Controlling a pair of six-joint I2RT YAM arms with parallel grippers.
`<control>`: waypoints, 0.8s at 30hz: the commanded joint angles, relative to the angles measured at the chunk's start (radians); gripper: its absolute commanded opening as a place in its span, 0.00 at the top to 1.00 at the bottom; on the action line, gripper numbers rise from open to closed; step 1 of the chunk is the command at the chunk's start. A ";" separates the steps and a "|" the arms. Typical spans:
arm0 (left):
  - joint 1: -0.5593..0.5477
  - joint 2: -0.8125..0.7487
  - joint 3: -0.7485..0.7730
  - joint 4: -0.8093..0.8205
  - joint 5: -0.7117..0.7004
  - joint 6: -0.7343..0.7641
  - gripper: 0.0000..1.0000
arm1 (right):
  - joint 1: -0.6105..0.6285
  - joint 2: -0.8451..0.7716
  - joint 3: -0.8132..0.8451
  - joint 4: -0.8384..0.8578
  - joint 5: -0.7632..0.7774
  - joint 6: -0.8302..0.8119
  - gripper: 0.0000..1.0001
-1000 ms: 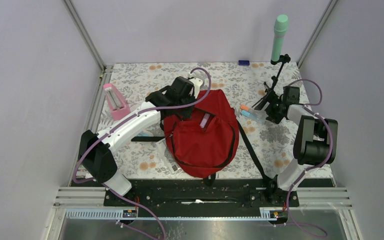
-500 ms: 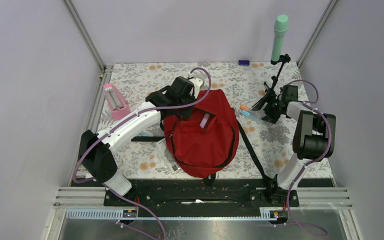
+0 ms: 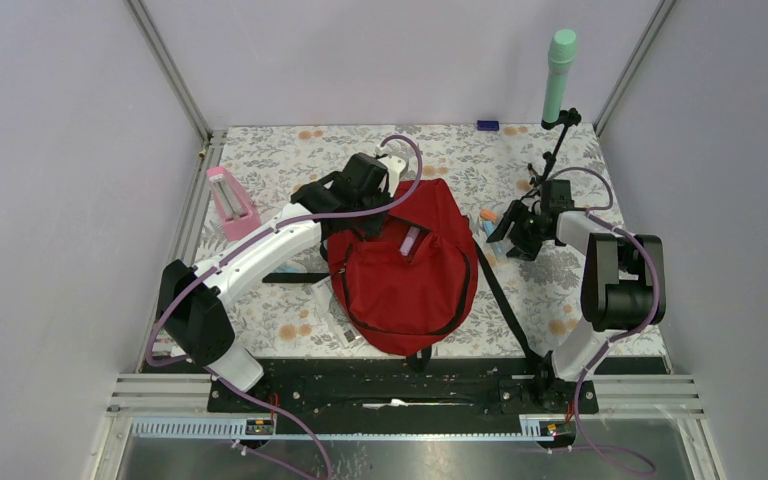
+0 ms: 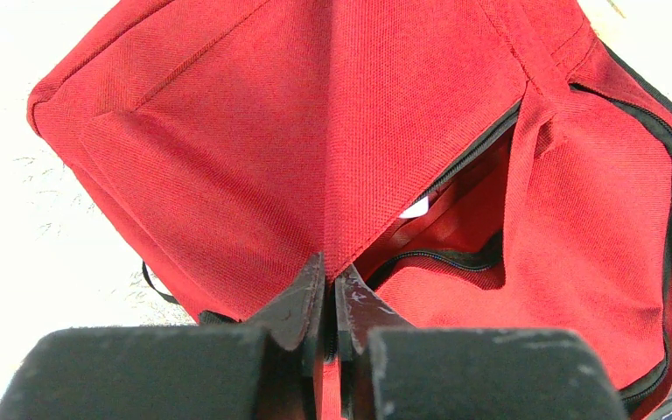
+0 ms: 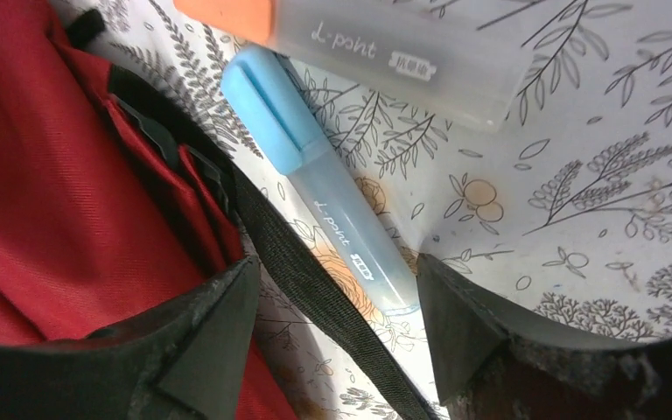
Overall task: Pack the student bag
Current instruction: Adjust the stationery at the center of the board.
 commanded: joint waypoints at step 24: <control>0.004 -0.046 0.012 0.005 -0.009 -0.002 0.97 | 0.227 0.100 0.253 -0.385 0.414 -0.142 0.55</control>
